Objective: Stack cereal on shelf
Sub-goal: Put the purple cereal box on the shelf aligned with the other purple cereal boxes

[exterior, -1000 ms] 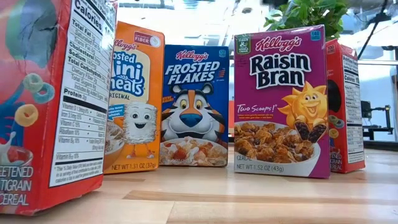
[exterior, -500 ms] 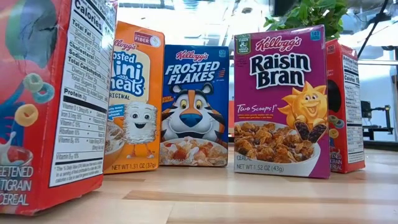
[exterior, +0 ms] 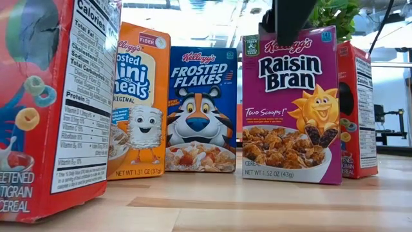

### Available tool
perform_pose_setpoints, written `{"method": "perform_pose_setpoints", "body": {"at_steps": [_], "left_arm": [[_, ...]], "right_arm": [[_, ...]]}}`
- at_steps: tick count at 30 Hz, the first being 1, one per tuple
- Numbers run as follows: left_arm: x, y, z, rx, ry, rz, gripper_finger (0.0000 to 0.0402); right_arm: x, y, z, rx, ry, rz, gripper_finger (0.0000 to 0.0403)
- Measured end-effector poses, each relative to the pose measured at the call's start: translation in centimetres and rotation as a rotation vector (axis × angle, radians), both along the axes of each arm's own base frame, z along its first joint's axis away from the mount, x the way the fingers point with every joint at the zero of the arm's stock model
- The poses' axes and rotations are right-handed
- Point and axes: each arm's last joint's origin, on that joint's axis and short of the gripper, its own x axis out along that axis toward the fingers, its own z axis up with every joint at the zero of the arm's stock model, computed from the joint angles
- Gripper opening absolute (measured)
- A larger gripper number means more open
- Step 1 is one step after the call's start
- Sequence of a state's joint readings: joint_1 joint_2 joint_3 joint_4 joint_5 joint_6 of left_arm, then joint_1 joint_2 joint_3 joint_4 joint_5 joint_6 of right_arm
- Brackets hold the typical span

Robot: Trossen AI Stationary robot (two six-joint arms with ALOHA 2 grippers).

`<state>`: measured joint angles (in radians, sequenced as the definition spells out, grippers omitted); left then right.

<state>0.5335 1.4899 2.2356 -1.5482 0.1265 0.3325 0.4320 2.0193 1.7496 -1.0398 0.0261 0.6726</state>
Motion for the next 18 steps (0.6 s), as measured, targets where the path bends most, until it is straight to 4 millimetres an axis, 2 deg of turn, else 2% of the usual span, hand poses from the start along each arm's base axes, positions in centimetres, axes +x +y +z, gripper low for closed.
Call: {"method": "perform_pose_setpoints", "body": {"at_steps": [4,15,18], "left_arm": [[0.0,0.0,0.0,0.002,-0.004,0.001,0.0297],[0.0,0.0,0.0,0.003,-0.005,0.001,0.0297],[0.0,0.0,0.0,0.002,-0.005,0.001,0.0297]], "right_arm": [[0.2,-0.5,0.0,-0.002,-0.001,-0.025,0.0325],[0.4,-1.5,0.2,-0.013,0.014,0.008,0.0190],[0.5,-2.0,0.9,-0.021,0.020,0.034,0.0160]]}}
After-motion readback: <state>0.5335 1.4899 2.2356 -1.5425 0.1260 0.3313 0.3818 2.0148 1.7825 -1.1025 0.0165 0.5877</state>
